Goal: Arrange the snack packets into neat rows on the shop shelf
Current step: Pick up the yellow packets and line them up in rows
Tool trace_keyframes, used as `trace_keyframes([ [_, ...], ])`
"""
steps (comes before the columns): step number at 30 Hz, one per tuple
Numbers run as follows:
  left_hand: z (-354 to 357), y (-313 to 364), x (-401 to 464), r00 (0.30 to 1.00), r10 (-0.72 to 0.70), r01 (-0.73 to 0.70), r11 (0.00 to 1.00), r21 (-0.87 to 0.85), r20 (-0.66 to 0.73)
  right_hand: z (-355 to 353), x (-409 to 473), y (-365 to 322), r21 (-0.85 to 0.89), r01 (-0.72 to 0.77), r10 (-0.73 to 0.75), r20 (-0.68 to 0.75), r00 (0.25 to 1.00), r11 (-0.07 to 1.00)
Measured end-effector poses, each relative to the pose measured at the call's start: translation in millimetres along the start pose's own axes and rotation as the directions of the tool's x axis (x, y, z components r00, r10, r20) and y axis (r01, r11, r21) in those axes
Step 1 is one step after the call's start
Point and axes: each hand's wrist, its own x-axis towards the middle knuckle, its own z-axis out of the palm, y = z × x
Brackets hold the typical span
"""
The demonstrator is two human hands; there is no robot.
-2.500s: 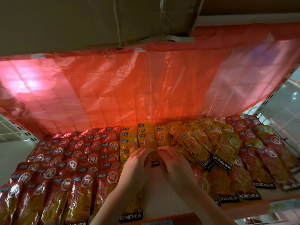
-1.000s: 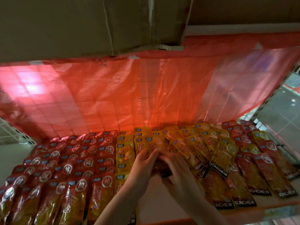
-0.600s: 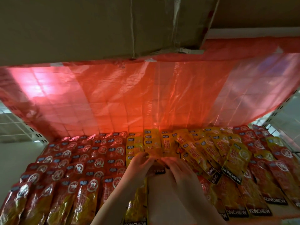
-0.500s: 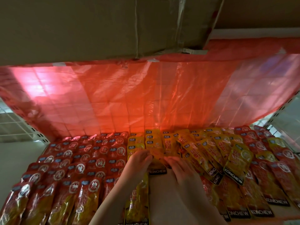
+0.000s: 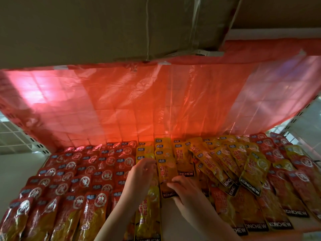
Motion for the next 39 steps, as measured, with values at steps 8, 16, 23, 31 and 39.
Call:
trace_keyframes([
  [8, 3.5, -5.4, -2.4, 0.997, 0.078, -0.079, 0.995, 0.069, 0.015, 3.5, -2.1, 1.5, -0.014, -0.036, 0.036, 0.019, 0.999, 0.999],
  [16, 14.3, -7.7, -0.6, 0.987, 0.161, -0.163, 0.974, 0.157, 0.027, -1.8, -2.8, -0.9, 0.038, -0.069, 0.07, -0.019, 0.997, 0.997],
  [23, 48.7, 2.5, 15.3, 0.947, 0.28, -0.321, 0.848, 0.423, 0.157, -39.9, -1.5, 8.1, 0.05, -0.198, 0.204, -0.229, 0.952, 0.979],
  [31, 99.1, 8.4, 26.5, 0.886, 0.259, -0.464, 0.472, 0.75, 0.386, -49.6, -9.4, 53.5, -0.197, -0.315, 0.291, -0.142, 0.946, 0.929],
  [39, 107.1, 6.7, 33.7, 0.881, 0.287, -0.456, 0.311, 0.834, 0.375, -47.3, -15.1, 64.2, -0.238, -0.379, 0.358, -0.125, 0.925, 0.894],
])
